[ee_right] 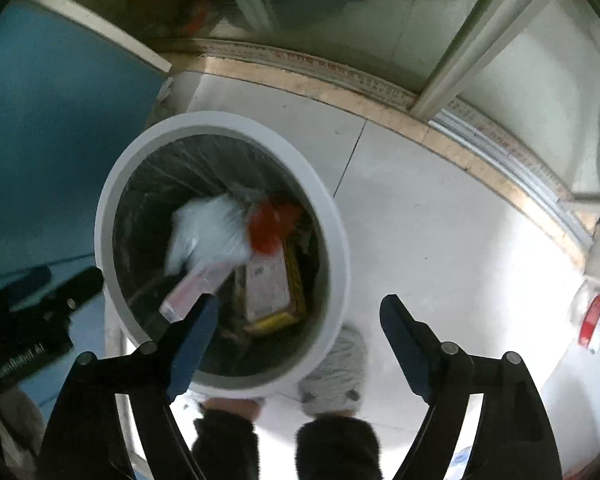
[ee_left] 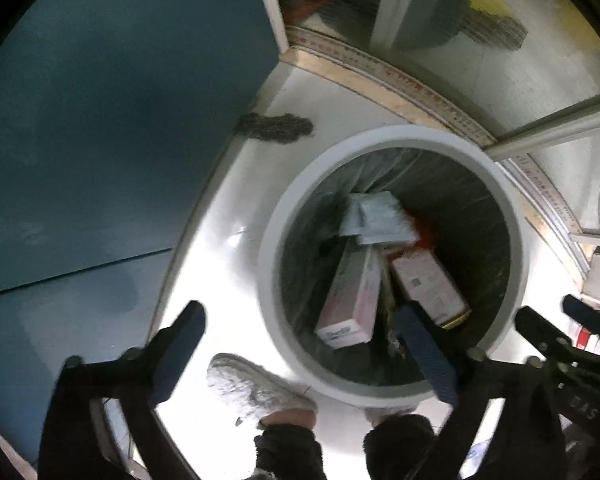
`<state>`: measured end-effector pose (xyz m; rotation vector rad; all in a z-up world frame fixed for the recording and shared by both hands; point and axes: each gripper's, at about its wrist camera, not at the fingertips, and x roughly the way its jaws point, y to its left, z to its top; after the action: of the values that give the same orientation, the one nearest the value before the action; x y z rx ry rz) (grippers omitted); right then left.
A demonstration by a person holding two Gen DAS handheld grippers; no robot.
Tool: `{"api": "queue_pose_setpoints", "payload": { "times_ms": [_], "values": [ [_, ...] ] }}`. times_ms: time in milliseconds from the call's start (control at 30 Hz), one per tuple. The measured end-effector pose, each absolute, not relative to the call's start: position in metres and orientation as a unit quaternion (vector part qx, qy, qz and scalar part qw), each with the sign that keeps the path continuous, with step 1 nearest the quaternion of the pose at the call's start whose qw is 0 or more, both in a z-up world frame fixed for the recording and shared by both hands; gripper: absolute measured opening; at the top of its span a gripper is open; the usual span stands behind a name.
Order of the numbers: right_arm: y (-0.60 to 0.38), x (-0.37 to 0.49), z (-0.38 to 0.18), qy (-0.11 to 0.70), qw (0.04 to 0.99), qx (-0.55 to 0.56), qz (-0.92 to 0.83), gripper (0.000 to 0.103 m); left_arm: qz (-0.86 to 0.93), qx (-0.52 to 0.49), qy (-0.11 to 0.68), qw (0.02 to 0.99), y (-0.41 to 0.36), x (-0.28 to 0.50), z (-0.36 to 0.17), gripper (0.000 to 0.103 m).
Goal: Collect trash
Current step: 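Swing both tools back up toward the counter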
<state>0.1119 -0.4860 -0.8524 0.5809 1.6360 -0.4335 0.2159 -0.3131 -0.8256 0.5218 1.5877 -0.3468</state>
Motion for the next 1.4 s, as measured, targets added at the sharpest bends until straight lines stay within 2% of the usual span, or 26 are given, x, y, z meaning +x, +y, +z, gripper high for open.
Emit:
{"api": "queue_pose_setpoints", "payload": {
  "times_ms": [33,67,300,467,600,1033,1233,1400],
  "values": [
    [-0.485,0.111,-0.849,0.715,0.627,0.243,-0.189,0.092,-0.15,0.237,0.695,0.662,-0.311,0.214,-0.822,0.103],
    [-0.484,0.11,-0.846,0.716,0.629,0.238,-0.188,0.103,-0.149,0.242,0.691,0.664,-0.309,0.212,-0.819,0.103],
    [-0.474,0.101,-0.811,0.714,0.64,0.214,-0.187,0.103,-0.142,0.242,0.691,0.666,-0.299,0.195,-0.781,0.103],
    [-0.468,0.099,-0.767,0.705,0.65,0.206,-0.193,0.103,-0.148,0.235,0.685,0.673,-0.3,0.181,-0.724,0.103],
    [-0.466,0.096,-0.704,0.695,0.662,0.196,-0.201,0.103,-0.152,0.227,0.679,0.682,-0.301,0.173,-0.661,0.103],
    [-0.448,0.087,-0.438,0.663,0.706,0.166,-0.184,0.103,-0.177,0.192,0.643,0.72,-0.306,0.143,-0.415,0.103],
    [-0.441,0.076,-0.344,0.639,0.727,0.177,-0.177,0.103,-0.179,0.171,0.63,0.736,-0.298,0.132,-0.343,0.103],
    [-0.44,0.078,-0.304,0.632,0.735,0.193,-0.153,0.103,-0.143,0.16,0.596,0.774,-0.293,0.138,-0.303,0.103]
  ]
}}
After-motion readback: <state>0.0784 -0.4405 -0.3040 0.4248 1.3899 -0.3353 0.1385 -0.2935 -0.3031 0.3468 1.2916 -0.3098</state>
